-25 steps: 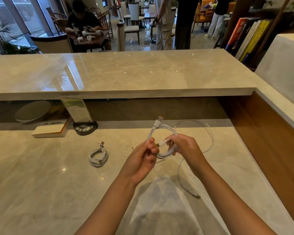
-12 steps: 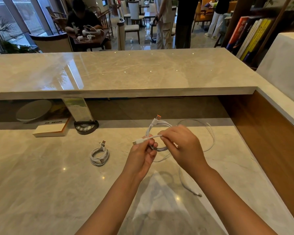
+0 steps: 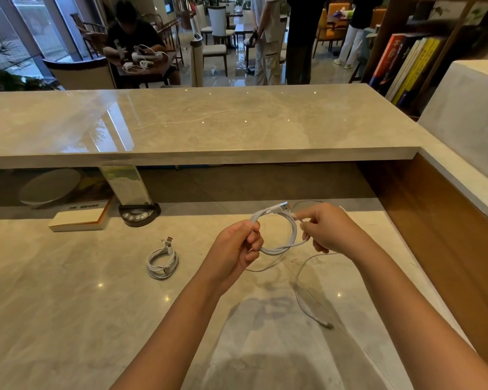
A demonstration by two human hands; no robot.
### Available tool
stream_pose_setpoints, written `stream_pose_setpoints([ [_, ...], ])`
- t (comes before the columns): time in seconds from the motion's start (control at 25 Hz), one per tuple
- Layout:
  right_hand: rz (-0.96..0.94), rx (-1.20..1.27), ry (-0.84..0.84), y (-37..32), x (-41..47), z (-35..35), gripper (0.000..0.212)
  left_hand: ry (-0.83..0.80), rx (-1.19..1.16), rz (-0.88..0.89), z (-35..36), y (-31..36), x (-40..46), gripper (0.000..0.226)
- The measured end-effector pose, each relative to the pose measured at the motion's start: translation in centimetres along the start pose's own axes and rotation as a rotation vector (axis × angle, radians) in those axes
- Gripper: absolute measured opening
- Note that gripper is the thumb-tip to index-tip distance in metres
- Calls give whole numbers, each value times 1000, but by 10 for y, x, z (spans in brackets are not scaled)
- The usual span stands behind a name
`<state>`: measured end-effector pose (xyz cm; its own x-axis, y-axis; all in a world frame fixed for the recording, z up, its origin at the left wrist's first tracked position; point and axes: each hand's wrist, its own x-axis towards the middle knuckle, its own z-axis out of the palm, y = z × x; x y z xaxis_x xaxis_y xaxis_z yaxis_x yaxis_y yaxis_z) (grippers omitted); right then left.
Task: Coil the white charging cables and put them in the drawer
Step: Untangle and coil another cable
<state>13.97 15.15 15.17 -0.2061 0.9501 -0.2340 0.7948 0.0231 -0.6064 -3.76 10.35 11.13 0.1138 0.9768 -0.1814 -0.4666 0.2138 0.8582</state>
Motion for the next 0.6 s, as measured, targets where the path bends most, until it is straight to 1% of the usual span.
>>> stream_pose_setpoints([
  [0.04, -7, -3, -69, 0, 1, -3, 34, -6, 5, -19, -1, 1, 0, 28],
  [0.12, -24, 88, -155, -1, 1, -6, 33, -11, -3, -53, -2, 1, 1, 28],
  [0.2, -64, 218, -166, -3, 0, -7, 32, -1, -61, -91, -5, -1, 1, 27],
  [0.28, -111, 307, -152, -2, 1, -6, 32, -2, -174, -138, -8, -1, -1, 23],
  [0.4, -161, 402, -206, 3, 4, -2, 33, -42, -304, -174, -8, -2, -4, 15],
  [0.44, -167, 417, -222, 3, 5, -1, 34, -44, -304, -175, -7, -3, -5, 15],
  [0.52, -146, 430, -245, 4, 7, -1, 36, -5, -227, -162, -6, -6, -4, 21],
  [0.6, -120, 398, -256, 0, 4, 0, 31, 50, -153, -148, -4, -8, -2, 25],
])
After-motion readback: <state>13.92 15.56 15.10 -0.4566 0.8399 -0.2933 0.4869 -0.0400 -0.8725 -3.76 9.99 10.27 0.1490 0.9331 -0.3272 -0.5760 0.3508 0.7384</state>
